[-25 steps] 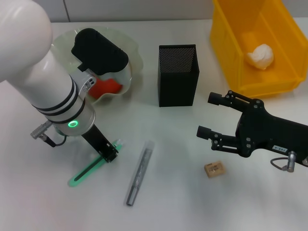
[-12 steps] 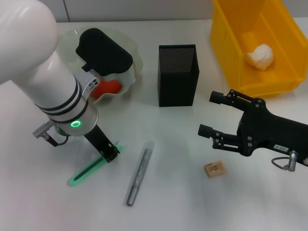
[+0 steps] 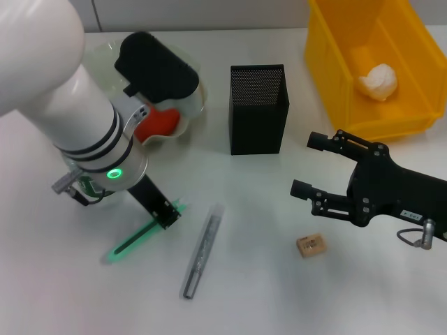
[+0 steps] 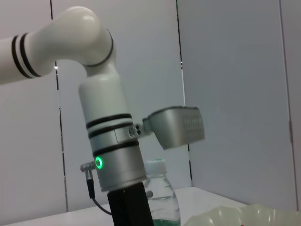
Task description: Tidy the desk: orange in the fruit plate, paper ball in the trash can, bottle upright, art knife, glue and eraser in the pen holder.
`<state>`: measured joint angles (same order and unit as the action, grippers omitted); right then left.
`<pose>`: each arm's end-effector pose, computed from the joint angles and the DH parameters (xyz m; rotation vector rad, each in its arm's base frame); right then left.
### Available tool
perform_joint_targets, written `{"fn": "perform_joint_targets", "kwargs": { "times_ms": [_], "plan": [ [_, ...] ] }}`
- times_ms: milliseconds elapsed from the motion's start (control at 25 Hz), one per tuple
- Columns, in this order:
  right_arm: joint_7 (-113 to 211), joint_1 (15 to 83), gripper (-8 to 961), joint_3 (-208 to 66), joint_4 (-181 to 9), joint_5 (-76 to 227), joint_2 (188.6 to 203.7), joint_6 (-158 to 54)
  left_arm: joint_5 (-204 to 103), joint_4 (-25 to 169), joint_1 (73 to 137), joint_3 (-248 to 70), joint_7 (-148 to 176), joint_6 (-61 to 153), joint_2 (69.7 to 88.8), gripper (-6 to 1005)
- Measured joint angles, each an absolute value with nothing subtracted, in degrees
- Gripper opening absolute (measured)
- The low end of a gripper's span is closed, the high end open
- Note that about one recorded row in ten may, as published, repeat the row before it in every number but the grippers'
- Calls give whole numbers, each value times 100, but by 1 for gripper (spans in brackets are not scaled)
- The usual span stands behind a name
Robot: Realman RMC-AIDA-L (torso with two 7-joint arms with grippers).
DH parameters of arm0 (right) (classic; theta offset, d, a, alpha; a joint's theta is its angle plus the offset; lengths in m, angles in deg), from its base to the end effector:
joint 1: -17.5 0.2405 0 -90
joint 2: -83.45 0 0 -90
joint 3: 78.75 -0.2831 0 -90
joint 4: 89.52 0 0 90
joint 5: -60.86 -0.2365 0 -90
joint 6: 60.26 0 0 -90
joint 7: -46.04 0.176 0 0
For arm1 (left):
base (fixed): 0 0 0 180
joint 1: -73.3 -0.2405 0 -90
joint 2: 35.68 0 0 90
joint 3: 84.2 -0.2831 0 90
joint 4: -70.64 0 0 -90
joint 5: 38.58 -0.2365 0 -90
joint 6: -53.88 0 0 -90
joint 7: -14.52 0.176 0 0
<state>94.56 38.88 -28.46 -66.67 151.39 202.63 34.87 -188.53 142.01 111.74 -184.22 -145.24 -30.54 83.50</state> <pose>0.2948 0.3053 -0.0678 -2.5591 0.2873 1.0652 -0.1935 0.3754 -0.1116 -2.6018 -0.8517 0.7655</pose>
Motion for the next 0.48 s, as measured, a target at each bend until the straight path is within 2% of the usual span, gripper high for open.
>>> {"fn": "perform_joint_targets", "kwargs": {
  "times_ms": [480],
  "plan": [
    [9489,3710,827,-3291,-6666,15139,20262,3714,-18139,15993,10841,-18164,-14135,-3108,8332,185]
  ]
}}
